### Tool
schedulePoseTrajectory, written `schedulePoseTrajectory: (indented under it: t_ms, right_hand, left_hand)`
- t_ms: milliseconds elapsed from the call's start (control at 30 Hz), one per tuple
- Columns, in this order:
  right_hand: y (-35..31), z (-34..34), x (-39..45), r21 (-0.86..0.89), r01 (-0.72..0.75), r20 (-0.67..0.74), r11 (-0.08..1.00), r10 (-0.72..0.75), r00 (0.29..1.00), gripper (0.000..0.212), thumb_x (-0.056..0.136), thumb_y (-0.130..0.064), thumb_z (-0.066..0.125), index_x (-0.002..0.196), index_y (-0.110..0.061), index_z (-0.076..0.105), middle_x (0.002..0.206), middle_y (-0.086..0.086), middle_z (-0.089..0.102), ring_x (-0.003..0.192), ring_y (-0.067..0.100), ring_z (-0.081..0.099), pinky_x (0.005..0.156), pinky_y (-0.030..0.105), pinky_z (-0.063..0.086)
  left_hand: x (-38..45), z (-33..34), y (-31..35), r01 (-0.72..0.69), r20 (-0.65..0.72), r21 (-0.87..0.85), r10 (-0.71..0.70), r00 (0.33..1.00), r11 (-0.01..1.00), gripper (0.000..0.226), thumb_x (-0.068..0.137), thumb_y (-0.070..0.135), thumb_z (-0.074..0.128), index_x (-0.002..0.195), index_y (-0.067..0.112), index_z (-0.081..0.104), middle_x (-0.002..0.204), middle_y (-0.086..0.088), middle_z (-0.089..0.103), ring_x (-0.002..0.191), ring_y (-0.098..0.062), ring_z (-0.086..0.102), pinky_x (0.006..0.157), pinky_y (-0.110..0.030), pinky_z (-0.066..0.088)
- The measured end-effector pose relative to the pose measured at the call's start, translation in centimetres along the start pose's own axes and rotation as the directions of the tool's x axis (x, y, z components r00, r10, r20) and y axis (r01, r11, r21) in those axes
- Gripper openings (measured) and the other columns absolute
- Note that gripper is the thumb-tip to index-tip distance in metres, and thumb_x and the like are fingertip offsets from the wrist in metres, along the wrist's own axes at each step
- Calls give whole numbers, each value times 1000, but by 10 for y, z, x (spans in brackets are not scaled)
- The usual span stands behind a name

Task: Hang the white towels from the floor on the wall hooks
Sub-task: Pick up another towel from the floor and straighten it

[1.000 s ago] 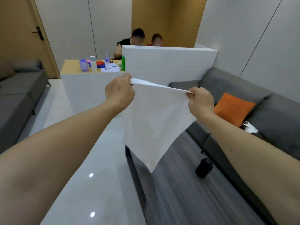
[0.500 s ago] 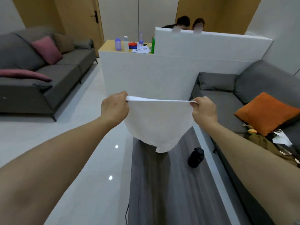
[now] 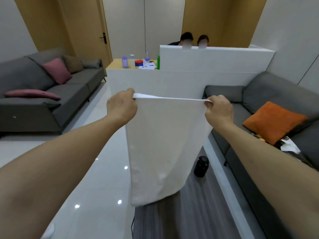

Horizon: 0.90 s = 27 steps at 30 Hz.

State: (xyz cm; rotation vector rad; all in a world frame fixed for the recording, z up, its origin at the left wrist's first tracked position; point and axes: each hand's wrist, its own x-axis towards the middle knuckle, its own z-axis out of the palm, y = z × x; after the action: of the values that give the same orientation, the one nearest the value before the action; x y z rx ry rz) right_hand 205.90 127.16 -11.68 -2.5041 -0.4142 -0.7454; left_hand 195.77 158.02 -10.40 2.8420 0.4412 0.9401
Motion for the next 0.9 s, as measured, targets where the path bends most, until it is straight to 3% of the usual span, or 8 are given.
schedulePoseTrajectory:
  t_ms: [200,333,500,633,800,900]
  right_hand:
    - [-6,-24,9,-69,-20,-32,997,17,999,20,94,-18,56,94,-3,69,93,16,59,86,35,55,66,31,30]
    - [5,-10,29,-136,-10,45,991,16,999,23,95,-24,56,93,-8,72,91,14,61,88,35,57,65,32,34]
    - [25,27,70,-170,7,128,985,15,992,24,95,-28,54,88,-16,74,88,11,67,90,34,58,61,30,31]
    - [32,39,112,-90,-41,99,995,49,994,20,94,-25,57,83,-17,71,84,10,69,86,34,59,60,30,31]
    - [30,23,152,67,-42,50,997,39,998,22,93,-13,57,105,-17,75,98,11,73,96,33,63,78,32,45]
    - [28,1,165,104,15,-17,994,-13,1000,23,94,-13,56,107,-17,75,99,7,75,95,30,65,82,32,48]
  left_hand:
    - [12,-18,5,-12,10,-61,12,1000,998,6,94,17,34,97,21,37,71,0,44,63,-25,47,54,-36,35]
    - [23,2,5,12,53,-118,-5,999,993,10,94,19,35,96,26,29,74,-2,50,61,-24,50,56,-39,44]
    - [62,38,5,20,79,-32,-17,997,999,11,92,22,40,89,20,51,90,-6,58,79,-30,52,62,-35,36]
    - [106,47,13,38,30,11,-38,999,999,18,92,23,50,93,20,68,92,-3,60,82,-25,49,63,-31,32]
    - [146,23,32,62,-83,20,-60,995,998,22,92,19,53,101,22,73,92,-6,63,87,-29,52,64,-31,34]
    - [158,-1,41,53,-153,-3,-52,987,999,24,93,17,54,104,23,74,95,-8,65,89,-31,53,65,-33,39]
